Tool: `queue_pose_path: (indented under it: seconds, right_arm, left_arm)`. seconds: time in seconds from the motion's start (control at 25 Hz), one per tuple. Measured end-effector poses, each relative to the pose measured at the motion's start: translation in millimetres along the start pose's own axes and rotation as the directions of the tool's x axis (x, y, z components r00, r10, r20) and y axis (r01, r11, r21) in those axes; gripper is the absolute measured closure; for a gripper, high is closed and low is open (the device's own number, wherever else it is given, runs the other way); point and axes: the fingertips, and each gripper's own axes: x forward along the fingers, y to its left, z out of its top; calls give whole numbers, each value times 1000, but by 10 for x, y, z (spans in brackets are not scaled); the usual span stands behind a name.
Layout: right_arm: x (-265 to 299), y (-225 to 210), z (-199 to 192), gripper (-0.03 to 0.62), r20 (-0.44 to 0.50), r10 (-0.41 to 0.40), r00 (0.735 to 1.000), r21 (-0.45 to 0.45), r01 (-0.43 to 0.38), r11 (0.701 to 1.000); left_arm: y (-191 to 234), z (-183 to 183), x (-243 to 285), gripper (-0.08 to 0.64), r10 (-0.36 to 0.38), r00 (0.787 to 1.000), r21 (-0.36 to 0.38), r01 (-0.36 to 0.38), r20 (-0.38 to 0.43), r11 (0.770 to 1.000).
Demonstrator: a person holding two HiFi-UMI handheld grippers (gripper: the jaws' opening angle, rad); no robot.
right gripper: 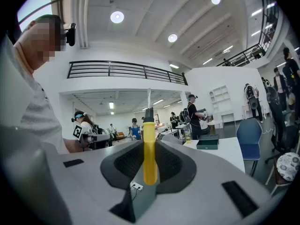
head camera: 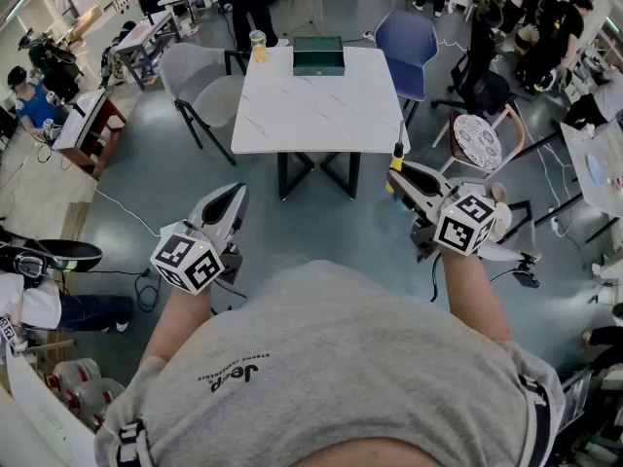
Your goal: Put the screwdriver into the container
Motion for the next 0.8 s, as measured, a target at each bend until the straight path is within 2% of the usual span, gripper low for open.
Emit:
queue_pose_path:
  seconds: [0.48,0.8]
  right_arm:
    - [-1,32,30,515,4,3,1000,-18,-3,1000]
    - [-98,-37,19,515,27,28,999,45,-29,999]
  left_arm:
    - [-6,28,-14,560,-4,1000,2,4,7,1000]
    - [-71,-4,52,560,0,1000,-1,0,2,1000]
